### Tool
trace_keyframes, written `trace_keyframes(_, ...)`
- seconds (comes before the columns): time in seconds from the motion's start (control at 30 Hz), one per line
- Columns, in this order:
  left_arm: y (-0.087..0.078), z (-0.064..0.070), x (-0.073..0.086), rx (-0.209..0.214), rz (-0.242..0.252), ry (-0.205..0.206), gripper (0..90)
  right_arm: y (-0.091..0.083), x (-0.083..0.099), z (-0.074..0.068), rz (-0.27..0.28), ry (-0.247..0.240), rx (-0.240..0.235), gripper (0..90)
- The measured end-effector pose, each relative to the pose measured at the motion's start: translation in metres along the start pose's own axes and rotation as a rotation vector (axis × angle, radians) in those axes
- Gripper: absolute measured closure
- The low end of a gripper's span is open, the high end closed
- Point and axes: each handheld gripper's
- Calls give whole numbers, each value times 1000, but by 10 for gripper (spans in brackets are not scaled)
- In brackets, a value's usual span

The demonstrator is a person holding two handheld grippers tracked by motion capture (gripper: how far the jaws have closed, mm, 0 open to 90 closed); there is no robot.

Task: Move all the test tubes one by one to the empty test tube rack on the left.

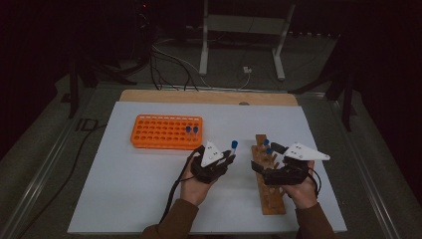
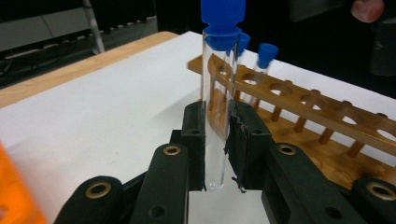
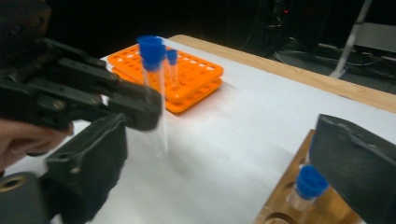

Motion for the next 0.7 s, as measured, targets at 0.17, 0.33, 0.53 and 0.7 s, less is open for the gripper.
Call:
trace_keyframes(0.17,-8,-12,1,-34,5,-11,774,-3,2,4,1,-2,8,21)
trace_keyframes(0.33,-15,-25,3,-76,13,-23,774,-6,3,7,4,3,22,20)
trace_keyframes(0.53,-25,-41,7,-117,21,-40,774,-9,4,9,13,3,35,21)
trace_keyframes(0.7,-31,-53,9,-147,28,-53,773,-10,5,10,18,6,38,20)
Point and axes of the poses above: each handheld gripper's, and its own axes: y roughly forward along the jaws, x roughly out of its underside, z roughly to its right, and after that the axes turned 6 degrees about -z, right-handed
